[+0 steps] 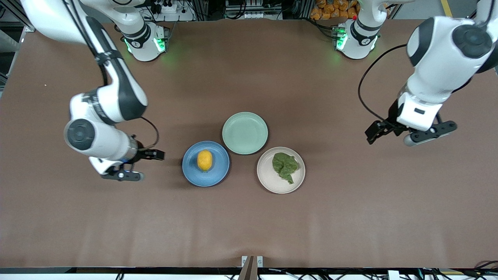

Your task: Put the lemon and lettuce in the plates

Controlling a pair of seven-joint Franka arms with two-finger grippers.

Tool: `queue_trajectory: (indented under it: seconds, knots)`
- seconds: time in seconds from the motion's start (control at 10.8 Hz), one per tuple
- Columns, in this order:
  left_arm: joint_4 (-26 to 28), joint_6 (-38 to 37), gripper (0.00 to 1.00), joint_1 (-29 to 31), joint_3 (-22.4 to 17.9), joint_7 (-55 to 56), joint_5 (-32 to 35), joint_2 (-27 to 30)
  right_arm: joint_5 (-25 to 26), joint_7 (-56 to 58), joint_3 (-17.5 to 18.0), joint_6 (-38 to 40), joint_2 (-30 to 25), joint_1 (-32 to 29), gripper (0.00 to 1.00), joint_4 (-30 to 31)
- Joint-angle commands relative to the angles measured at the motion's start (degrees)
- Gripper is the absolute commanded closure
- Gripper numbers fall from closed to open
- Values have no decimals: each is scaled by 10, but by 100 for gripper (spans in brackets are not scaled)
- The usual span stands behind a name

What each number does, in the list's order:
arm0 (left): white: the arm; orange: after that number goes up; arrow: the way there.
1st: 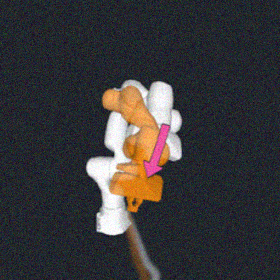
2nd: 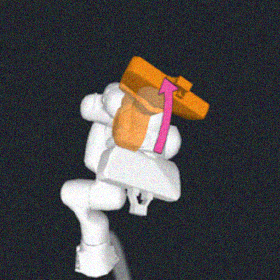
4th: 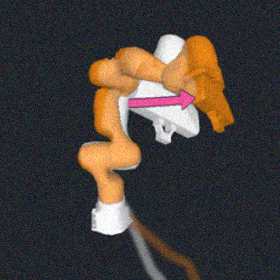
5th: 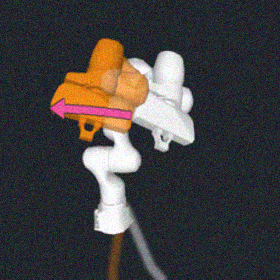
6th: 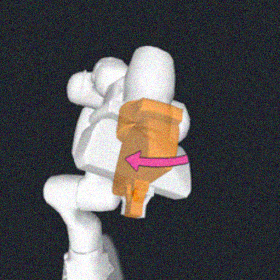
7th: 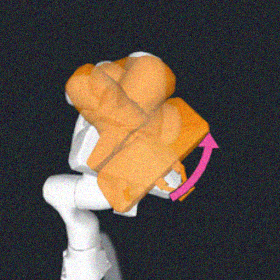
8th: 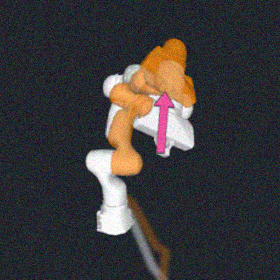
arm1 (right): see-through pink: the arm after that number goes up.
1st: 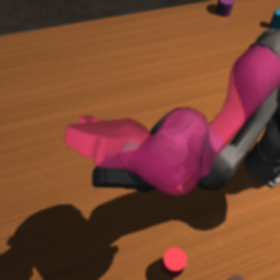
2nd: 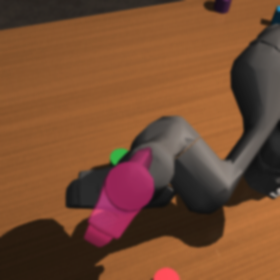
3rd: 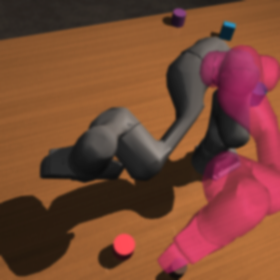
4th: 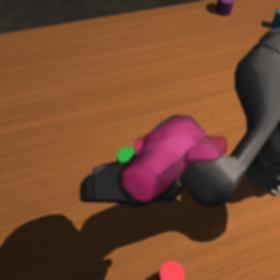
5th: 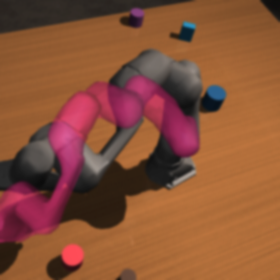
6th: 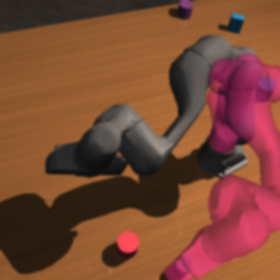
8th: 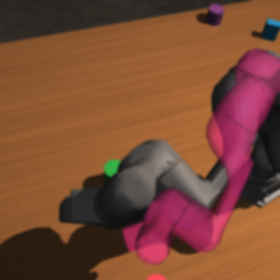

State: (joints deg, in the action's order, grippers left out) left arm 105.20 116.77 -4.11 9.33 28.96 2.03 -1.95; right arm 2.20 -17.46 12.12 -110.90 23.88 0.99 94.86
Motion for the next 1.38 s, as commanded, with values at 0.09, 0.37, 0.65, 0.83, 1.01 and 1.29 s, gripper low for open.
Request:
queue_trajectory:
  seconds: [0.09,0.37,0.65,0.83,1.01,1.29]
  knots:
    - [-81,-123,0,6,1,-127,-8,-4,2,26,-36,40,-58,-8,0,28]
    - [-149,-230,0,6,0,-174,-6,-4,2,103,-77,74,-94,-9,0,32]
    - [-174,-269,0,6,1,-182,-5,-4,2,110,-86,96,-138,-20,0,31]
    - [-181,-276,0,6,1,-182,-5,-5,2,110,-86,110,-163,-25,0,32]
    - [-190,-276,0,23,7,-182,-14,-9,2,112,-86,111,-189,-27,0,32]
    - [-190,-276,0,23,9,-182,-15,-9,2,112,-86,112,-226,-31,0,31]
